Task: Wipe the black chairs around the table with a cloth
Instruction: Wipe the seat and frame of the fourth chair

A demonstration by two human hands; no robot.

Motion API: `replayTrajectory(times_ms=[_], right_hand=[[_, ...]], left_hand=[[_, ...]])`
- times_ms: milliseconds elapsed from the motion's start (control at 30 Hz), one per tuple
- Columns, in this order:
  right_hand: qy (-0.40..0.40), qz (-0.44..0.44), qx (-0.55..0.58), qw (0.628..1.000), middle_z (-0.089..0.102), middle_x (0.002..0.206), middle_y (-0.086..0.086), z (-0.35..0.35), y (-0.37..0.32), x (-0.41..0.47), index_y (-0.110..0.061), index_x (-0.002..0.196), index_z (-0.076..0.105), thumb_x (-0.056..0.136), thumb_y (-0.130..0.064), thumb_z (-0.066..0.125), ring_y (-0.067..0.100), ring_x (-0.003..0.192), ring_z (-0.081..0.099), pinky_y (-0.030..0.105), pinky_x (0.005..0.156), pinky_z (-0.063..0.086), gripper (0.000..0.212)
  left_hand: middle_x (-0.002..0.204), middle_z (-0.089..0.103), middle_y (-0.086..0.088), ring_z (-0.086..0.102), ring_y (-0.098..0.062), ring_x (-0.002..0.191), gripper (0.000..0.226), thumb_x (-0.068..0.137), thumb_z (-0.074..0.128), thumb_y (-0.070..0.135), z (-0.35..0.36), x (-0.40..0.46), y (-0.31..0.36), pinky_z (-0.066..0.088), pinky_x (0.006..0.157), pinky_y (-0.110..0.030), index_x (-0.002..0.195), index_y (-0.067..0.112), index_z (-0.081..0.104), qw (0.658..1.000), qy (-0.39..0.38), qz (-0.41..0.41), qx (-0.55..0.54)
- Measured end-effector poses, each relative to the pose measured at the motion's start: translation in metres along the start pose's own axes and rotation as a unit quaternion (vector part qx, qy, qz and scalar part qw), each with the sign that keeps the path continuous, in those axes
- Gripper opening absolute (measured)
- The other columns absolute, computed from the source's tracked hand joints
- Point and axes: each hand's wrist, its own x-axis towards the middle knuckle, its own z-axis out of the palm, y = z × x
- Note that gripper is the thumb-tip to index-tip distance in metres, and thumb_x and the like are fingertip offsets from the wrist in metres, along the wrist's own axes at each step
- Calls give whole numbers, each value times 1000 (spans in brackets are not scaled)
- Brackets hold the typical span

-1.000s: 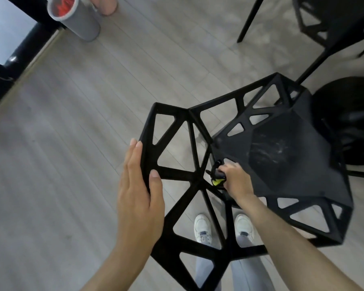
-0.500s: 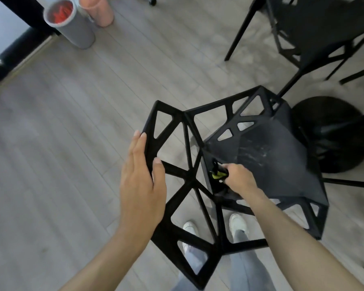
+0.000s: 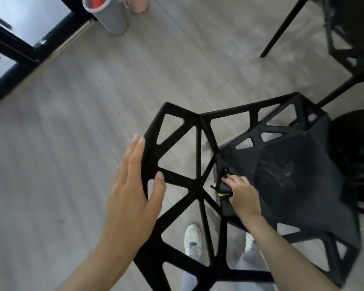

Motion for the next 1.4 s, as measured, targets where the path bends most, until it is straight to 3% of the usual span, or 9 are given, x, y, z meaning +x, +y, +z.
replayTrajectory(times_ms=[167, 333, 467, 667, 767, 867, 1000, 1167, 1400], right_hand=[[-180, -57, -38, 981, 66, 114, -19, -37, 24, -27, -40, 115, 72, 71, 0, 69, 18, 110, 56, 33, 74, 55, 59], [-286, 108, 120, 944, 73, 89, -12, -54, 32, -60, -37, 102, 72, 75, -36, 70, 16, 93, 67, 37, 76, 55, 27], [-228, 177, 283, 915, 74, 79, -8, -49, -1, -107, -28, 84, 71, 74, -30, 75, 11, 83, 70, 34, 79, 54, 11], [-162, 81, 220, 959, 61, 109, -10, -17, -37, -110, -27, 115, 65, 86, -5, 74, 17, 111, 61, 38, 99, 53, 38], [-139, 114, 176, 968, 65, 111, -3, -11, -42, -88, -30, 117, 65, 91, -5, 65, 25, 105, 65, 41, 83, 59, 36], [-135, 137, 128, 973, 73, 106, 0, -16, -44, -84, -32, 120, 68, 91, -22, 70, 28, 103, 68, 39, 80, 56, 31], [-227, 108, 151, 956, 76, 99, -1, -57, -43, -98, -30, 115, 74, 77, -33, 80, 23, 100, 68, 35, 83, 53, 39], [-246, 12, 28, 969, 64, 84, -4, -101, -76, -137, -25, 95, 65, 78, -41, 71, 24, 86, 65, 33, 70, 46, 23], [-98, 26, 42, 994, 55, 79, -20, -107, -55, -220, -36, 92, 50, 73, -31, 68, 10, 90, 58, 30, 65, 44, 27]], left_hand=[[172, 11, 21, 19, 6, 148, 74, 99, 44, 49, 0, 1, 5, 28, 118, -30, 166, 31, 17, 1000, -12, -11, 24], [172, 15, 13, 17, 10, 146, 76, 100, 46, 48, -2, 8, 6, 24, 117, -21, 166, 30, 13, 999, -7, -5, 36], [172, 17, 10, 8, 36, 129, 75, 103, 54, 39, -2, 8, 3, 13, 105, 4, 166, 27, 15, 999, -8, 12, 31], [172, 15, 14, 33, -9, 149, 75, 106, 50, 44, 0, 5, -1, 29, 109, -25, 167, 30, 9, 999, 10, 22, 31], [172, 16, 14, 37, -2, 142, 75, 106, 48, 44, 0, 3, -3, 29, 106, -20, 167, 29, 8, 999, 14, 34, 24], [171, 19, 11, 32, 19, 115, 75, 106, 49, 43, 1, 4, -5, 23, 95, -6, 167, 26, 9, 999, 11, 35, 11], [169, 25, 7, 55, -2, 105, 74, 105, 49, 44, 0, 5, -6, 35, 96, -24, 166, 26, 11, 998, 23, 52, 6], [164, 36, -5, 33, -25, 149, 62, 106, 42, 36, 3, 8, -12, 28, 124, -43, 162, 16, 28, 996, 55, 75, 3], [152, 51, -13, 35, -31, 150, 37, 105, 43, 25, 7, 0, -14, 24, 125, -50, 129, 8, 66, 964, 115, 199, 132]])
